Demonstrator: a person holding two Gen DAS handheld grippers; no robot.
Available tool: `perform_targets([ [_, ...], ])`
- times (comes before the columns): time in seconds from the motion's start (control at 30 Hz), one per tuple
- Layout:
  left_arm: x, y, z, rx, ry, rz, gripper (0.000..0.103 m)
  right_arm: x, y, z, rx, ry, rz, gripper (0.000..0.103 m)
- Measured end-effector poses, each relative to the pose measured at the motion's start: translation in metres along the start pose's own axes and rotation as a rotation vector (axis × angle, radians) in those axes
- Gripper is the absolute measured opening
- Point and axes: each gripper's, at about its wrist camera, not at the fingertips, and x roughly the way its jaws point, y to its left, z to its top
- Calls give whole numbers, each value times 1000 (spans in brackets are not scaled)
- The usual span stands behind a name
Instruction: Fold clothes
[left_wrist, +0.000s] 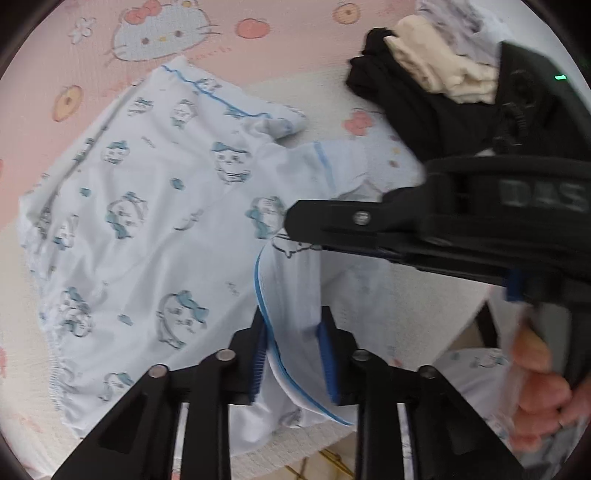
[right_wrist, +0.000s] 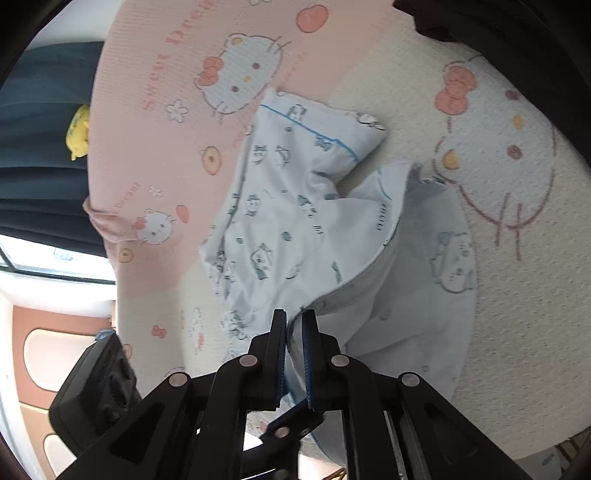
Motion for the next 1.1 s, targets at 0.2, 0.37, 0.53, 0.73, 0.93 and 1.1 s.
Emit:
perform_targets([
  [0.2, 0, -17, -1, 37, 10, -105, 21, -16, -14, -1, 29, -33, -76, 7],
  [0.37, 15, -38, 3, 70, 44, -130, 21, -29, -33, -6, 78, -65, -95, 7],
  [0.53, 32, -46, 5, 73, 83, -130, 21, -39, -51, -10, 111, -75, -149, 7],
  [0.73, 47, -55, 5, 81, 108, -101, 21, -45, -66, -10, 144, -79, -172, 7],
  [0.93, 46, -70, 5, 135, 85, -21, 21, -44, -59, -7, 118, -78, -179, 8],
  [1.1, 21, -68, 10, 136, -13, 29, 38, -47, -49, -5, 74, -98, -203, 16],
])
